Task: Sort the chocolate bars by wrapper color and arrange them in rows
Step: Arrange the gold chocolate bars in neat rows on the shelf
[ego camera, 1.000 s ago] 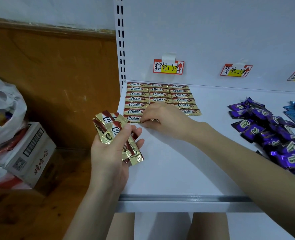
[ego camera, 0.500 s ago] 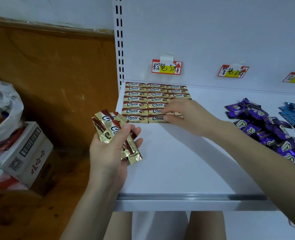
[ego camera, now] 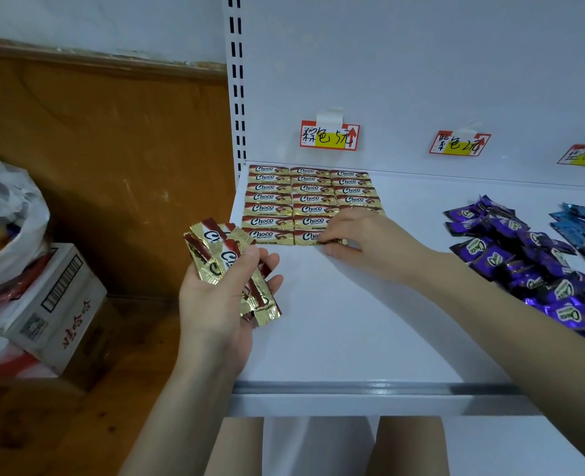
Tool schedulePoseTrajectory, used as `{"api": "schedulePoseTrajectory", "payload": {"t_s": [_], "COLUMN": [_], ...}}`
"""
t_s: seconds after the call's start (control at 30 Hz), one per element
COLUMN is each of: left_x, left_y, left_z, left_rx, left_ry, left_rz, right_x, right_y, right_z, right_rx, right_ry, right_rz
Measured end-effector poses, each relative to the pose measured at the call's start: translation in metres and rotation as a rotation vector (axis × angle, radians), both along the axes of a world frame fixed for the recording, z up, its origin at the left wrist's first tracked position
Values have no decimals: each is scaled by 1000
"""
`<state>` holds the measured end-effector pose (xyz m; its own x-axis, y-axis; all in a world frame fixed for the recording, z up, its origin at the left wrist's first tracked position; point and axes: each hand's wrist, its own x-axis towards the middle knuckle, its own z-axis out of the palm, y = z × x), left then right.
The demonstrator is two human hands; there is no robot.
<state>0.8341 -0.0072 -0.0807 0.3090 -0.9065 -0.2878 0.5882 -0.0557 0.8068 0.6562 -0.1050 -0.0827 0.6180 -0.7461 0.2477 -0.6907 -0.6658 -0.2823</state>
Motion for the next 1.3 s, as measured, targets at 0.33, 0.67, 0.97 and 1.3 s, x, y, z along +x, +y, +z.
{"api": "schedulePoseTrajectory", "payload": {"t_s": [0.33,0.67,0.97,1.3], "left_x": [-4,-34,-39,-37], "left_y": [4,15,26,29], "left_z": [11,30,30,33], "left_rx": [-21,-221,-265,-232], "left_ry": [113,132,85,27], "left_rz": [-227,-192,-202,-118], "right_x": [12,16,-2,-8], "right_y": [29,101,98,106], "right_z": [36,45,51,39], "right_rx": [166,420,58,-257], "right_ry": [-458,-682,-817,-558], "right_rz": [-186,-241,-270,-175]}}
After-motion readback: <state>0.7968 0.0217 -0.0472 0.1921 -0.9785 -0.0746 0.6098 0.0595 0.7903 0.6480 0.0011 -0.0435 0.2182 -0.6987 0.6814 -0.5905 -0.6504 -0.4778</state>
